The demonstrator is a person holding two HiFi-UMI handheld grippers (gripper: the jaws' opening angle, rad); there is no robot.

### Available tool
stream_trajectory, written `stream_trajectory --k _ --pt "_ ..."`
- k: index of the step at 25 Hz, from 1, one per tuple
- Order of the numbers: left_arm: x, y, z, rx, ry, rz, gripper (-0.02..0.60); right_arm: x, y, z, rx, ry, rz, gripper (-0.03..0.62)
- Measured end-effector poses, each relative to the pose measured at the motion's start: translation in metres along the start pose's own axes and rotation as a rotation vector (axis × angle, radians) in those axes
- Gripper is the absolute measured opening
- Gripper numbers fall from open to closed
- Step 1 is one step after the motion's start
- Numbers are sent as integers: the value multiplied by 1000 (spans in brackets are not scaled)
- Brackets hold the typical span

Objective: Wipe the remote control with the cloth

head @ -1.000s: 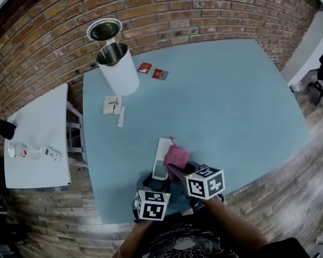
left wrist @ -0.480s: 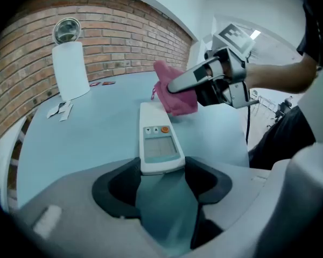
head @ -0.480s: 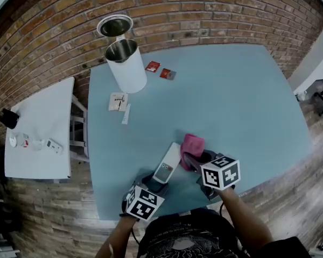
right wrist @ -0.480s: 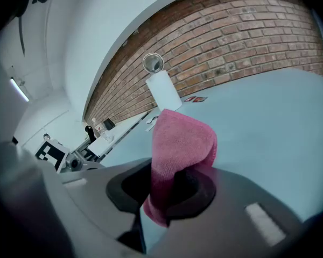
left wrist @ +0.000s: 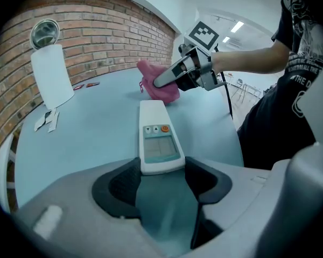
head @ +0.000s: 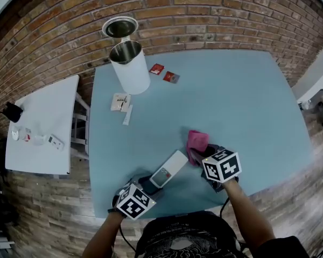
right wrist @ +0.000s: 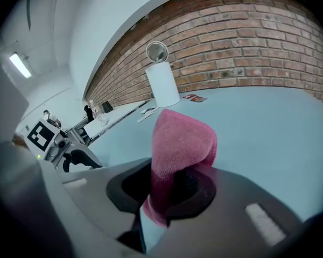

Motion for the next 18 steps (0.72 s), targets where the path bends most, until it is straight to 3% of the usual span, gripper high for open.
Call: stream_trajectory --k 18 --pt "4 -7 0 43 27 -19 247 5 -49 -46 49 -77 204 69"
Point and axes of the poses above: the fingertips, and each gripper's own axes: z backward along the fingers, x to its left, y out of its underside, the point moved 10 cm from there along z, backward along the fingers, and after that the axes turned 5 degrees about x, right-handed, at the moved point
